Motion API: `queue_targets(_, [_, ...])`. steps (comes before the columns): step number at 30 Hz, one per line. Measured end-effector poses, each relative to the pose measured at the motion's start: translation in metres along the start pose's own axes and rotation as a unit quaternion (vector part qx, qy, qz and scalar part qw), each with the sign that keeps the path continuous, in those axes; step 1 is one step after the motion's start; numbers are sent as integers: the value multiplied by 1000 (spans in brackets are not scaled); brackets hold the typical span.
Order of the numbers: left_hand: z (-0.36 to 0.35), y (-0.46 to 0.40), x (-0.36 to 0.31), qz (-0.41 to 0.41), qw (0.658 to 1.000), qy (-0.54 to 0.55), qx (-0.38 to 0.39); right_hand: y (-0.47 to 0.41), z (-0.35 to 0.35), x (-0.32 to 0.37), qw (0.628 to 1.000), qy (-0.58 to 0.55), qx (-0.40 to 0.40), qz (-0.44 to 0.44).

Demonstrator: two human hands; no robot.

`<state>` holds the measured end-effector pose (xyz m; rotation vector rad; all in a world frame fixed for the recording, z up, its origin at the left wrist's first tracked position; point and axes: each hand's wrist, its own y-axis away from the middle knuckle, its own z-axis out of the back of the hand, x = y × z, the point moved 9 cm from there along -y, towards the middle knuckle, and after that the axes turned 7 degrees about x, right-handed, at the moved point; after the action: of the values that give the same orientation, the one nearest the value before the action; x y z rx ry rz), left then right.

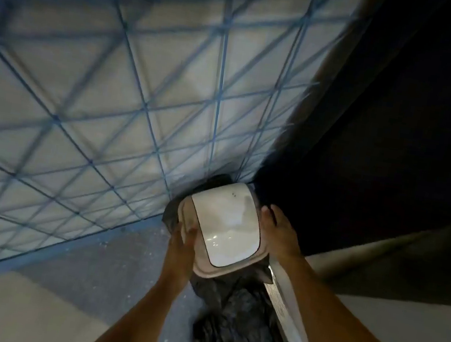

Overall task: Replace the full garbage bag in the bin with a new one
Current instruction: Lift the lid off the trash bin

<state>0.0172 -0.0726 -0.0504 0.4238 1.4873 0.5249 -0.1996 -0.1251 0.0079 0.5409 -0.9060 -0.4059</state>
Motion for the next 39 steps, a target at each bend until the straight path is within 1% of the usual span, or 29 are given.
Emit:
queue_targets(2, [1,-22,23,14,999,37,-24,-29,-5,-14,999,-30,6,-25])
queue_targets(4, [-2,-37,44,43,997,65,-28,-54,-10,-33,994,-68,5,-82])
queue_targets(6, [-2,-41,55,42,992,107,-44,-71,-18,-48,990,-79,17,-112])
queue_targets(10, [-11,-52,66,31,989,141,-35,-96,-32,-70,984,-124,32,-120])
queue_targets(13, [-10,-54,79,35,986,149,-69,-102,-38,-82,974,-193,26,-119])
queue_targets(17, [-10,-52,83,65,983,153,-79,-103,-38,-90,967,-219,7,-132])
queue_targets(22, [5,-38,89,94,978,159,-95,-86,-52,-84,962,-245,17,-123])
queue_targets(25, [25,-19,92,88,976,160,-118,-68,-68,-76,962,-250,27,-111])
queue_targets(28, [49,4,103,109,969,174,-135,-43,-87,-68,963,-248,32,-100])
queue_targets(32, [92,41,121,138,960,189,-157,-5,-130,-63,961,-252,54,-102])
queue_targets(35, [132,76,135,140,961,179,-159,30,-169,-63,959,-252,69,-106])
queue_targets(39, [192,132,152,151,954,166,-198,85,-224,-63,962,-240,95,-94])
